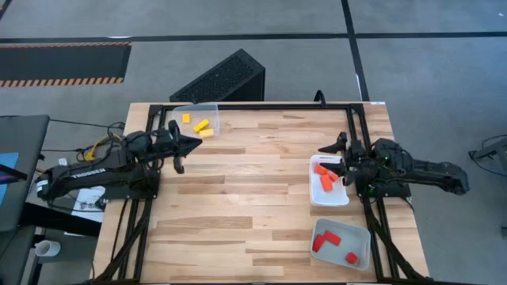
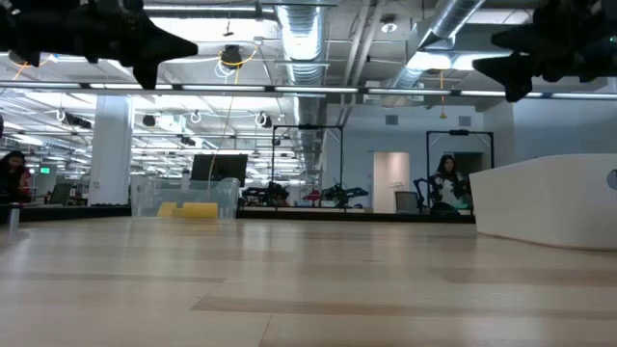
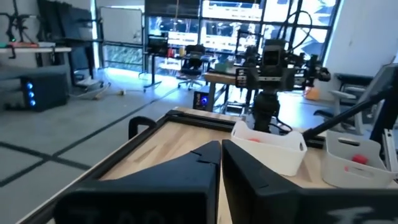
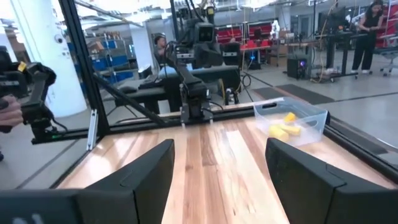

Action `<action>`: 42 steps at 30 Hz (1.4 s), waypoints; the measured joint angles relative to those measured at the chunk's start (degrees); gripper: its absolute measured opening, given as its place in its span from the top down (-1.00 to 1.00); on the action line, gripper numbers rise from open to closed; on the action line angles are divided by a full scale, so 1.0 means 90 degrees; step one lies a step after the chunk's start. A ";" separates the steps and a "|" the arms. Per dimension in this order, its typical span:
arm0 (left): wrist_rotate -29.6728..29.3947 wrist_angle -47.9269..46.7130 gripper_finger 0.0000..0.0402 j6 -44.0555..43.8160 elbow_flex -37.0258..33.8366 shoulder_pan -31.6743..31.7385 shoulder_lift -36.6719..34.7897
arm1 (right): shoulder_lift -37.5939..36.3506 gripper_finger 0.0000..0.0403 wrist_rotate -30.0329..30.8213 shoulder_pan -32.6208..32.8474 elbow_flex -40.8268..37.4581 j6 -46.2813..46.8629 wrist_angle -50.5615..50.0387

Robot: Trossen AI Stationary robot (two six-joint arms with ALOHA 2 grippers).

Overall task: Sort & place blocks by color
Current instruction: Return to Home Position

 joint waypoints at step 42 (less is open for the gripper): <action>0.1743 -0.0680 1.00 -0.0324 -0.1756 -0.0093 -0.2694 | -0.0972 0.94 0.0281 -0.0005 -0.1087 -0.0426 -0.0088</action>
